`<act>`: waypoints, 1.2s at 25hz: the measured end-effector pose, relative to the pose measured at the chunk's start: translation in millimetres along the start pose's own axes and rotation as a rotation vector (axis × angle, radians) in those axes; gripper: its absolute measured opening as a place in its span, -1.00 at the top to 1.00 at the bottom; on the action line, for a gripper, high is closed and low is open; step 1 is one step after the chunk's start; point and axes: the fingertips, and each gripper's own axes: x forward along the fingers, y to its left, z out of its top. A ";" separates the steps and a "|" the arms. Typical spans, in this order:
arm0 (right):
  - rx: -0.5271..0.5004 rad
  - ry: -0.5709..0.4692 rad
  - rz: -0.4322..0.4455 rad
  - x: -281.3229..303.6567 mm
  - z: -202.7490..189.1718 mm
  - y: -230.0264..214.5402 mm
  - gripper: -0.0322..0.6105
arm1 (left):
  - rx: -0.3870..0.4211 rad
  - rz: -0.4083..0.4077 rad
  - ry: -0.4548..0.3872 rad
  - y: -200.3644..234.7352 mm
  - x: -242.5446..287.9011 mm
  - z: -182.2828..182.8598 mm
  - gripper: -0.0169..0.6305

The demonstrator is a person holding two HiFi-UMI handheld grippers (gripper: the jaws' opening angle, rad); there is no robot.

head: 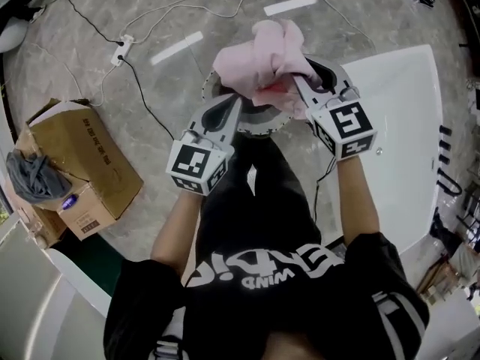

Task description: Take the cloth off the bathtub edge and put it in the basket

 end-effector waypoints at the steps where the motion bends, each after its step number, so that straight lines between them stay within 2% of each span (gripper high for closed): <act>1: 0.009 0.011 0.007 8.6 -14.4 2.1 0.68 | -0.004 -0.002 0.011 5.5 7.9 -11.3 0.91; 6: 0.063 0.079 0.042 48.0 -90.6 11.0 0.68 | -0.035 0.010 0.061 35.7 42.4 -68.6 0.91; 12: 0.115 0.108 0.031 80.5 -163.5 7.6 0.68 | -0.079 0.041 0.090 61.9 69.6 -129.0 0.91; 19: 0.145 0.137 0.053 93.9 -206.3 13.8 0.68 | -0.113 0.052 0.120 63.8 82.3 -164.6 0.91; 27: 0.148 0.156 0.029 96.2 -227.0 28.2 0.67 | -0.148 0.053 0.133 59.6 85.6 -183.5 0.91; 30: 0.160 0.207 0.013 97.3 -245.4 29.7 0.40 | -0.150 0.049 0.140 54.7 86.5 -189.9 0.91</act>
